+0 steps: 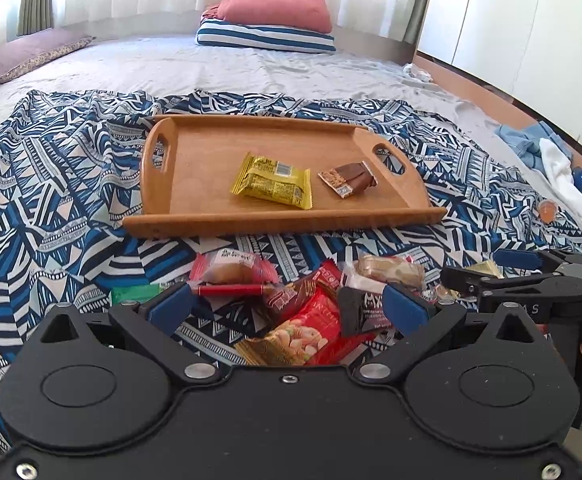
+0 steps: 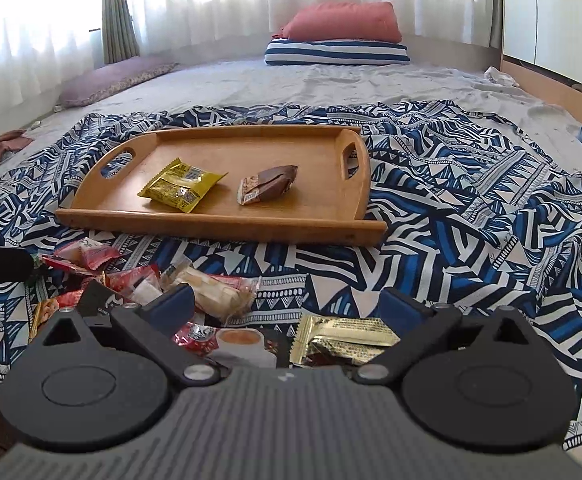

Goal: Organize snacks
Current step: 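Move both tools back to the snack pile, then grasp the red nut packet with the left tool while the right tool grasps the gold-wrapped bar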

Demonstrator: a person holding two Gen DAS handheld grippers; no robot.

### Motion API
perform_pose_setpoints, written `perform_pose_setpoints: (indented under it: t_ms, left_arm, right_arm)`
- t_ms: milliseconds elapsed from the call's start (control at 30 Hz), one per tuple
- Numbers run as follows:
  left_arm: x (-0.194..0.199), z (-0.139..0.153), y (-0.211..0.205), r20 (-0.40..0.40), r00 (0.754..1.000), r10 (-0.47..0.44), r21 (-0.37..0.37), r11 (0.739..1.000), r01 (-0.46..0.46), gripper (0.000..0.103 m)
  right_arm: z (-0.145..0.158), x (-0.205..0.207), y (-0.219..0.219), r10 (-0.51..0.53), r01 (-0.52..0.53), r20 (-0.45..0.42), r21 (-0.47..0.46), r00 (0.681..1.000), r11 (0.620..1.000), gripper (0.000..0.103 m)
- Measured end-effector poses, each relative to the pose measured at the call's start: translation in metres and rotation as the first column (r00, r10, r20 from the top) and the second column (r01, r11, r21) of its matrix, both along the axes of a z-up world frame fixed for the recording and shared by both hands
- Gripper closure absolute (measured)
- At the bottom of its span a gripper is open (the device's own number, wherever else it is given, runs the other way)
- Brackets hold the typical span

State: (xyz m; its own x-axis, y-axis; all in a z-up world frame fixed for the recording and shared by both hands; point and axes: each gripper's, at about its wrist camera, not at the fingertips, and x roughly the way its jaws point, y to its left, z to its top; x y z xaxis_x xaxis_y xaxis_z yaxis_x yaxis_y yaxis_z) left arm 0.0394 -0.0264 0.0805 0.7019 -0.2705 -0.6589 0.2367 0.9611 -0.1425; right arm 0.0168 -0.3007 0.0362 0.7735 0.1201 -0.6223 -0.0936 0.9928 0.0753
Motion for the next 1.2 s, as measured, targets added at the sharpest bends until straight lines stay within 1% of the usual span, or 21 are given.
perform_pose_setpoints:
  t_ms: [133,233,367,500,633,733,800,933,1000,1067,1167,1200]
  left_arm:
    - [-0.003,-0.011,-0.002,-0.012,1.0,0.007,0.008,1.0,-0.007,0.002]
    - [-0.006,-0.018,-0.005,-0.003,1.0,0.007,0.031,0.999,-0.006,0.002]
    - [-0.008,-0.026,-0.009,0.001,1.0,0.008,0.051,0.999,-0.008,0.002]
    - [-0.008,-0.033,-0.009,0.001,1.0,0.024,0.052,0.998,-0.024,0.002]
    - [-0.008,-0.039,-0.011,0.0,1.0,0.015,0.074,0.997,-0.015,0.003]
    - [-0.009,-0.042,-0.015,0.009,1.0,0.0,0.097,0.995,-0.001,0.006]
    - [-0.011,-0.043,-0.018,0.02,1.0,-0.014,0.108,0.994,0.012,0.009]
    - [-0.014,-0.044,-0.026,0.038,0.998,-0.056,0.134,0.99,0.051,0.011]
    - [-0.014,-0.045,-0.032,0.034,0.996,-0.084,0.15,0.986,0.078,0.019]
    - [-0.014,-0.047,-0.035,0.027,0.994,-0.103,0.155,0.983,0.098,0.023]
    - [-0.015,-0.049,-0.038,0.026,0.994,-0.104,0.159,0.982,0.099,0.024]
    - [-0.015,-0.049,-0.038,0.026,0.994,-0.104,0.159,0.982,0.099,0.027]
  right_arm:
    - [-0.009,-0.001,-0.007,-0.026,0.026,-0.021,0.004,0.999,1.0,0.0]
    - [-0.016,-0.001,-0.012,-0.039,0.039,-0.031,-0.007,0.999,0.999,0.0]
    - [-0.022,-0.001,-0.016,-0.06,0.058,-0.029,-0.042,0.998,0.997,0.0]
    - [-0.026,0.002,-0.021,-0.088,0.086,-0.034,-0.049,0.996,0.995,0.0]
    - [-0.03,0.003,-0.025,-0.105,0.103,-0.033,-0.051,0.994,0.993,0.0]
    - [-0.033,0.005,-0.025,-0.113,0.111,-0.033,-0.06,0.993,0.992,0.0]
    - [-0.034,0.005,-0.024,-0.114,0.112,-0.031,-0.063,0.993,0.992,0.0]
    - [-0.037,0.005,-0.021,-0.111,0.108,-0.023,-0.078,0.994,0.991,0.0]
    - [-0.039,0.005,-0.019,-0.111,0.109,-0.016,-0.083,0.994,0.991,0.0]
    - [-0.04,0.006,-0.02,-0.118,0.116,-0.012,-0.078,0.993,0.99,0.0]
    - [-0.044,0.007,-0.022,-0.138,0.137,-0.009,-0.053,0.99,0.989,0.0]
    - [-0.045,0.007,-0.022,-0.141,0.14,-0.005,-0.052,0.99,0.989,0.0]
